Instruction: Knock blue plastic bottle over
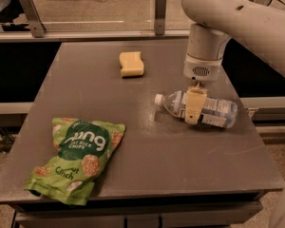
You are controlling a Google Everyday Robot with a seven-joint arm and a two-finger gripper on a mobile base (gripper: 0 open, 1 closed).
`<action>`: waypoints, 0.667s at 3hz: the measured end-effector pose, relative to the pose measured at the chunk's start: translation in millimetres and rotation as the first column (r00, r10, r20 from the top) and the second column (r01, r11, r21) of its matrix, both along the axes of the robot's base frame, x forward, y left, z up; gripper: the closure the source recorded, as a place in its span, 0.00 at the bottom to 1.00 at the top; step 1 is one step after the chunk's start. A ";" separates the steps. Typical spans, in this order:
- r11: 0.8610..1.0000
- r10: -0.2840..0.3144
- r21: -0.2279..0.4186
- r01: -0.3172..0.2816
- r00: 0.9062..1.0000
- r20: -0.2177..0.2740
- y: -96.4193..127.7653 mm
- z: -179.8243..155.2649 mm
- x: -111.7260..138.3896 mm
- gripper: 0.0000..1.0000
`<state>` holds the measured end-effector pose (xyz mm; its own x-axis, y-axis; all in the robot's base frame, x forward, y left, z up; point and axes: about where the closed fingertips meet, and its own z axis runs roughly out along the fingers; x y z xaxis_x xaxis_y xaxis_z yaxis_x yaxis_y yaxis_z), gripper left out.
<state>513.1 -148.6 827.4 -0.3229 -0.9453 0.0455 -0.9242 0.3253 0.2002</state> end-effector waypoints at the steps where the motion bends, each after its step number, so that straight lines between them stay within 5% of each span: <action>1: 1.000 -0.001 -0.001 0.001 1.000 0.000 -0.5 0.5 0.0 0.52; 2: 1.000 -0.002 -0.001 0.002 1.000 0.000 -0.9 0.9 0.0 0.51</action>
Offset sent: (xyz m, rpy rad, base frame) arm -0.0131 0.0097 0.0353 0.0940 -0.2015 0.1194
